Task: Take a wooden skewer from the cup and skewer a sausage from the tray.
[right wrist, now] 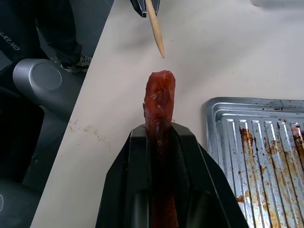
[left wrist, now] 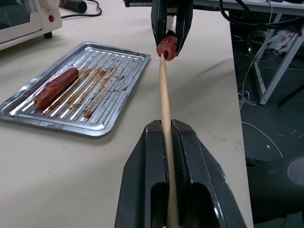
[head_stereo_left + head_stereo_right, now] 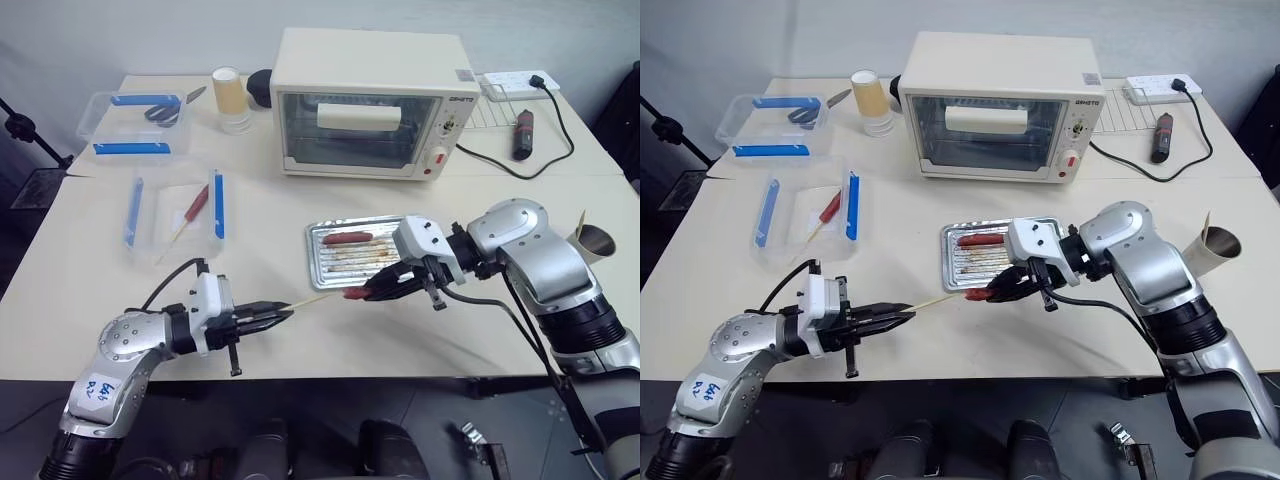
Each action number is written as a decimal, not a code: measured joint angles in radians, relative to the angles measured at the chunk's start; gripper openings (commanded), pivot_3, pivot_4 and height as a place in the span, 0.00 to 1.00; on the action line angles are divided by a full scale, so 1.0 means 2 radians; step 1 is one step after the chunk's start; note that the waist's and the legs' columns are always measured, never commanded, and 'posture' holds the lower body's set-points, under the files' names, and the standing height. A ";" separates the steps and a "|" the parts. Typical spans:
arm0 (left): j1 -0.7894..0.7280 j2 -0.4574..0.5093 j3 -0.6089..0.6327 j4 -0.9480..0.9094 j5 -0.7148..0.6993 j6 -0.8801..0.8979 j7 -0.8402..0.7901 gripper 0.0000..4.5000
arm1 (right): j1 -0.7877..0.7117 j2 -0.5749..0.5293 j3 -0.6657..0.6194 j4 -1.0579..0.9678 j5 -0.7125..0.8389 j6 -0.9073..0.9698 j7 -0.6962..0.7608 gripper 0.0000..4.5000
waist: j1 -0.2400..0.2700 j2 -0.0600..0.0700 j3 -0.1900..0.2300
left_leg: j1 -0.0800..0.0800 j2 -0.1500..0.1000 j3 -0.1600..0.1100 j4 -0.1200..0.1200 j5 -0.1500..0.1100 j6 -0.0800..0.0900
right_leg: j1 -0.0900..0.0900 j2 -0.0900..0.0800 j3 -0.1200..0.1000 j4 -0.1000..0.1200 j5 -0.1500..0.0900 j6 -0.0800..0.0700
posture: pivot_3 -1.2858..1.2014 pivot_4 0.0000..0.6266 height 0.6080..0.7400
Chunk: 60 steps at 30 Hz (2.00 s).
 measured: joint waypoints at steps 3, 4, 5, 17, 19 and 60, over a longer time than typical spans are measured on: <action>0.000 -0.002 -0.001 0.000 0.000 0.000 -0.001 0.00 | 0.000 0.000 0.002 -0.001 0.000 0.002 -0.002 0.11 | 0.000 0.000 0.000 | 0.000 0.000 0.000 0.000 0.000 0.000 | 0.000 0.000 0.000 0.000 0.000 0.000 | 0.52 0.24 1.00; 0.000 -0.002 -0.001 0.000 0.000 0.000 -0.002 0.00 | 0.000 0.000 0.003 -0.001 0.000 0.002 -0.002 0.11 | 0.000 0.000 0.000 | 0.000 0.000 0.000 0.000 0.000 0.000 | 0.000 0.000 0.000 0.000 0.000 0.000 | 0.52 0.24 1.00; 0.000 -0.002 -0.002 0.001 0.000 0.000 -0.003 0.00 | 0.000 0.000 0.003 -0.002 0.000 0.003 -0.003 0.11 | 0.000 0.000 0.000 | 0.000 0.000 0.000 0.000 0.000 0.000 | 0.000 0.000 0.000 0.000 0.000 0.000 | 0.52 0.24 1.00; -0.001 -0.003 -0.006 0.004 0.000 -0.001 -0.010 0.00 | 0.000 0.002 0.003 -0.014 0.003 0.011 -0.007 0.11 | 0.000 0.000 0.000 | 0.000 0.000 0.000 0.000 0.000 0.000 | 0.000 0.000 0.000 0.000 0.000 0.000 | 0.52 0.24 1.00; -0.004 -0.007 -0.009 0.008 0.001 -0.001 -0.009 0.00 | 0.000 0.003 0.004 -0.019 0.004 0.011 -0.006 0.11 | 0.000 0.000 0.000 | 0.000 0.000 0.000 0.000 0.000 0.000 | 0.000 0.000 0.000 0.000 0.000 0.000 | 0.52 0.24 1.00; -0.080 -0.026 -0.070 0.060 0.030 0.002 -0.024 0.00 | -0.004 -0.012 0.023 -0.022 -0.013 0.024 -0.002 0.11 | 0.001 0.000 0.000 | 0.000 0.000 0.000 0.000 0.000 0.000 | 0.000 0.000 0.000 0.000 0.000 0.000 | 0.52 0.24 1.00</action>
